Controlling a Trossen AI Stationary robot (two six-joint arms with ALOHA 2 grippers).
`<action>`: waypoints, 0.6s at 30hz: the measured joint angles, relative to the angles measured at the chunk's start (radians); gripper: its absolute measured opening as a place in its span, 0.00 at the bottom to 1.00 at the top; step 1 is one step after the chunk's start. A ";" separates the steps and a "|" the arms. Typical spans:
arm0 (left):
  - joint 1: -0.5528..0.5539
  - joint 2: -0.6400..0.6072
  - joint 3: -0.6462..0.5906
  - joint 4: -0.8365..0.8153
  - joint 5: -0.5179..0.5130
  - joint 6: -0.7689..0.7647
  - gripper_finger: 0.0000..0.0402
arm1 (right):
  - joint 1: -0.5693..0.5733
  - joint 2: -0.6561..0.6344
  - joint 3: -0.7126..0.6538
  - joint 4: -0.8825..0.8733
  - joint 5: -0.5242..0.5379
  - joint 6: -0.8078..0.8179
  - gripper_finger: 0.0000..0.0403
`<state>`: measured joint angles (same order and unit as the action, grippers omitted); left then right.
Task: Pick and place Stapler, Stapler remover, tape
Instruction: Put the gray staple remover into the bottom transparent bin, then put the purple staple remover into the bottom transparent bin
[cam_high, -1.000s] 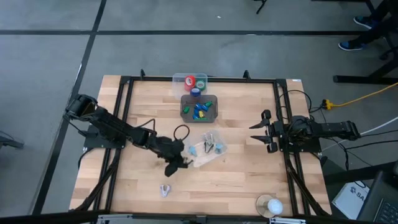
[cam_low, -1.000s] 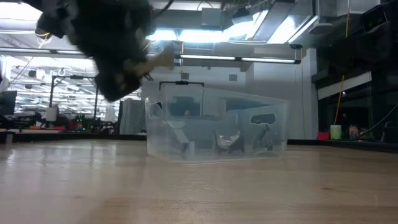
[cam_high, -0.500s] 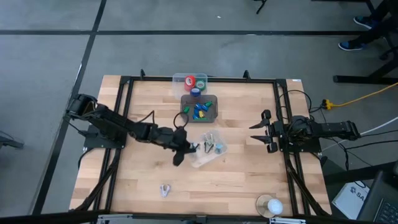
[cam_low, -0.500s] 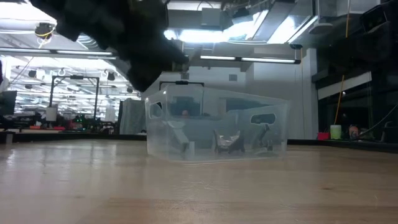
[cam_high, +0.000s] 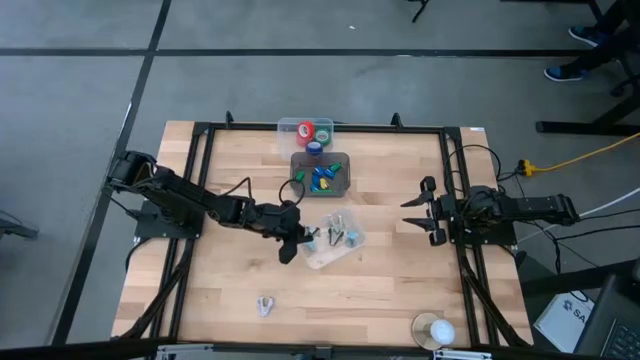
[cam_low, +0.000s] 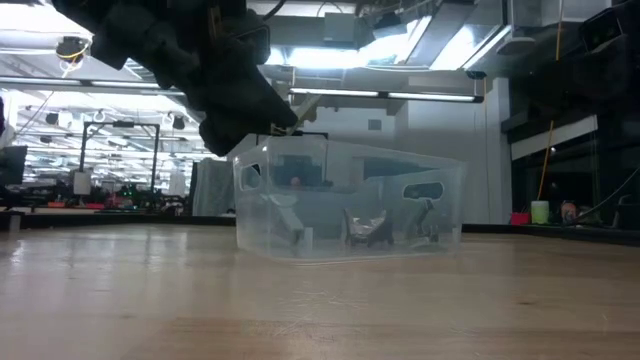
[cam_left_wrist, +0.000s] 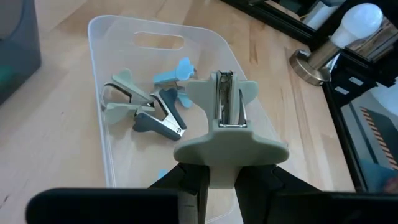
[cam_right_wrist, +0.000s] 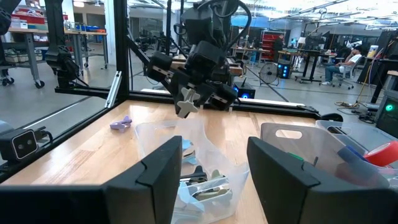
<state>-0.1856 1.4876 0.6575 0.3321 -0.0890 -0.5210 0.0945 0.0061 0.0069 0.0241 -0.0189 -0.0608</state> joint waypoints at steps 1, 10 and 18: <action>0.000 0.000 0.000 0.000 0.000 0.000 0.14 | 0.000 0.000 0.000 0.000 0.000 0.000 0.47; 0.000 0.000 0.000 0.007 -0.007 0.001 0.18 | 0.000 0.000 0.000 0.000 0.000 0.000 0.47; 0.000 0.000 0.000 0.010 -0.008 0.011 0.24 | 0.000 0.000 0.000 0.000 0.000 0.000 0.47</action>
<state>-0.1860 1.4876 0.6575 0.3416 -0.0967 -0.5098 0.0944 0.0059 0.0069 0.0242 -0.0189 -0.0608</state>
